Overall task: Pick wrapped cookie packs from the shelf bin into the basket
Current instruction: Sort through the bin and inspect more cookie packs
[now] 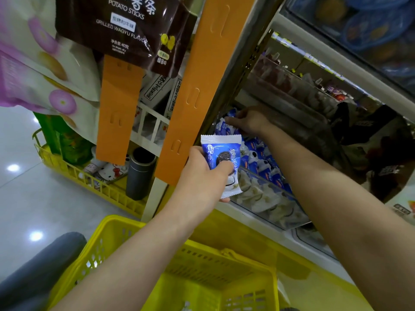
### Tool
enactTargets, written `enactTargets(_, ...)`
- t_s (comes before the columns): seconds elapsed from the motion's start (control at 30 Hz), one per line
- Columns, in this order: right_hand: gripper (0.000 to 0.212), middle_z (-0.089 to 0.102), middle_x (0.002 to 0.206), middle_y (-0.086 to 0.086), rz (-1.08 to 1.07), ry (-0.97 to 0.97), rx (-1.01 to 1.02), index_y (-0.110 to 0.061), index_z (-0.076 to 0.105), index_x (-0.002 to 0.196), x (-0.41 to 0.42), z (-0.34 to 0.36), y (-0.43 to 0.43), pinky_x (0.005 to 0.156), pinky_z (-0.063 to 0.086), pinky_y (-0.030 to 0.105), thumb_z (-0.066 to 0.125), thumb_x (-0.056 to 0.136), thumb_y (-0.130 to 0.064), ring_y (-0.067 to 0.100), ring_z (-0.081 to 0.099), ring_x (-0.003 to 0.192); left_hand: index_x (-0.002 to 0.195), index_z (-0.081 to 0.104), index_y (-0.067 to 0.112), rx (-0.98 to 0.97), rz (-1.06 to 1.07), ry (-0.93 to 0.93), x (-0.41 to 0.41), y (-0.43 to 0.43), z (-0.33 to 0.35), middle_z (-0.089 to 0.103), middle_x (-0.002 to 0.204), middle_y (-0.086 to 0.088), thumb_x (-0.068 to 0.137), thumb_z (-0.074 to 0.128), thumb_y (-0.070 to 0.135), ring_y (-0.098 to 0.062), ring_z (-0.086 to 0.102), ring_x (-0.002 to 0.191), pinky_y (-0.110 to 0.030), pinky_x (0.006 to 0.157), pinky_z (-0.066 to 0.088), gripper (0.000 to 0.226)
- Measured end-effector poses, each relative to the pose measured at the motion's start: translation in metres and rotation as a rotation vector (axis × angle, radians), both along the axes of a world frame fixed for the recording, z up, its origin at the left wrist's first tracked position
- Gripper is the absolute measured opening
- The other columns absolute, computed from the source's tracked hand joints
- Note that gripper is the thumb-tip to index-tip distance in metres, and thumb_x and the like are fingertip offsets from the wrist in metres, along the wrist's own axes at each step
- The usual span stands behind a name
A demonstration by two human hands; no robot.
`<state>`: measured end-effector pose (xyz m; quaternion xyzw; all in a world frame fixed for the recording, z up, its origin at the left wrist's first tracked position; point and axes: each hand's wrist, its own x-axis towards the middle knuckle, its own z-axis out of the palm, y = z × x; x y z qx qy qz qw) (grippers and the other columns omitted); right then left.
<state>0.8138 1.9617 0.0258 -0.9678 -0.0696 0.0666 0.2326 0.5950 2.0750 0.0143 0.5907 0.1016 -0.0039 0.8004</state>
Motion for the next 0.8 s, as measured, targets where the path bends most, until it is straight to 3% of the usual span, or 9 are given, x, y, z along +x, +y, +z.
enactTargets(0.07,0.029,0.054,0.077,0.001,0.024,0.001,0.030,-0.012,0.055,0.100,-0.005,0.001,-0.002,0.047,0.039,0.008,0.056,0.090,-0.039,0.010,0.051,0.065,0.111,0.044,0.020,-0.005,-0.008,-0.002,-0.001,-0.001,0.001,0.059,0.094,0.006,0.090,0.055,0.013,-0.005,0.063,0.069,-0.025,0.051,0.057,0.025)
enactTargets(0.17,0.043,0.060,0.115,0.007,0.107,-0.030,-0.042,-0.008,0.053,0.126,-0.020,0.006,-0.010,0.077,0.035,0.018,0.045,0.096,-0.038,0.019,0.057,0.097,0.112,0.045,0.020,-0.058,-0.018,0.005,-0.003,-0.003,0.005,0.060,0.092,0.005,0.092,0.052,0.015,0.000,0.064,0.059,-0.020,0.043,0.052,0.022)
enactTargets(0.2,0.042,0.059,0.120,0.010,0.133,-0.084,-0.054,-0.007,0.053,0.126,-0.027,0.008,-0.013,0.074,0.033,0.016,0.044,0.097,-0.036,0.018,0.057,0.097,0.112,0.046,0.021,-0.046,-0.019,0.002,-0.003,-0.004,0.006,0.060,0.094,0.004,0.093,0.051,0.017,0.000,0.064,0.060,-0.017,0.041,0.050,0.020)
enactTargets(0.3,0.030,0.063,0.105,0.005,0.123,-0.309,0.071,-0.008,0.058,0.116,-0.063,0.015,-0.020,0.056,0.034,0.010,0.045,0.097,-0.028,-0.004,0.054,0.066,0.110,0.049,0.028,0.024,-0.046,-0.044,-0.006,-0.009,0.002,0.060,0.098,0.009,0.095,0.047,0.021,-0.001,0.059,0.074,-0.009,0.041,0.044,0.017)
enactTargets(0.37,0.025,0.062,0.095,0.000,0.098,-0.446,0.222,-0.010,0.059,0.112,-0.098,0.017,-0.027,0.059,0.036,0.006,0.045,0.097,-0.023,-0.012,0.053,0.065,0.103,0.049,0.033,0.080,-0.090,-0.085,-0.011,-0.011,-0.004,0.059,0.093,0.019,0.095,0.047,0.022,0.006,0.056,0.079,-0.005,0.048,0.045,0.014)
enactTargets(0.47,0.017,0.059,0.084,-0.013,0.112,-0.530,0.332,-0.015,0.060,0.103,-0.159,0.014,-0.037,0.069,0.039,0.008,0.045,0.097,-0.020,-0.009,0.054,0.074,0.103,0.050,0.034,0.193,-0.152,-0.124,-0.019,-0.014,-0.012,0.059,0.093,0.023,0.095,0.048,0.021,0.010,0.055,0.086,-0.005,0.070,0.044,0.015)
enactTargets(0.6,0.015,0.060,0.092,-0.008,0.151,-0.422,0.419,-0.022,0.056,0.106,-0.227,-0.001,-0.047,0.070,0.044,0.013,0.047,0.095,-0.026,0.003,0.055,0.080,0.113,0.053,0.024,0.206,-0.191,-0.123,-0.033,-0.020,-0.019,0.064,0.107,0.007,0.094,0.050,0.012,-0.003,0.059,0.097,-0.018,0.087,0.046,0.023)
enactTargets(0.73,0.011,0.067,0.088,0.007,0.068,-0.192,0.560,-0.026,0.060,0.096,-0.257,-0.020,-0.052,0.069,0.049,0.031,0.058,0.089,-0.017,0.022,0.059,0.075,0.113,0.055,0.019,0.239,-0.254,-0.080,-0.047,-0.026,-0.029,0.066,0.106,0.001,0.093,0.051,0.010,-0.008,0.060,0.092,-0.014,0.075,0.047,0.022)
enactTargets(0.8,0.015,0.067,0.085,0.014,-0.017,-0.072,0.677,-0.023,0.061,0.091,-0.262,-0.028,-0.056,0.063,0.050,0.026,0.061,0.087,-0.009,0.016,0.059,0.068,0.110,0.056,0.011,0.264,-0.277,-0.061,-0.053,-0.029,-0.035,0.067,0.106,-0.007,0.091,0.053,0.005,-0.016,0.062,0.097,-0.022,0.078,0.049,0.019)
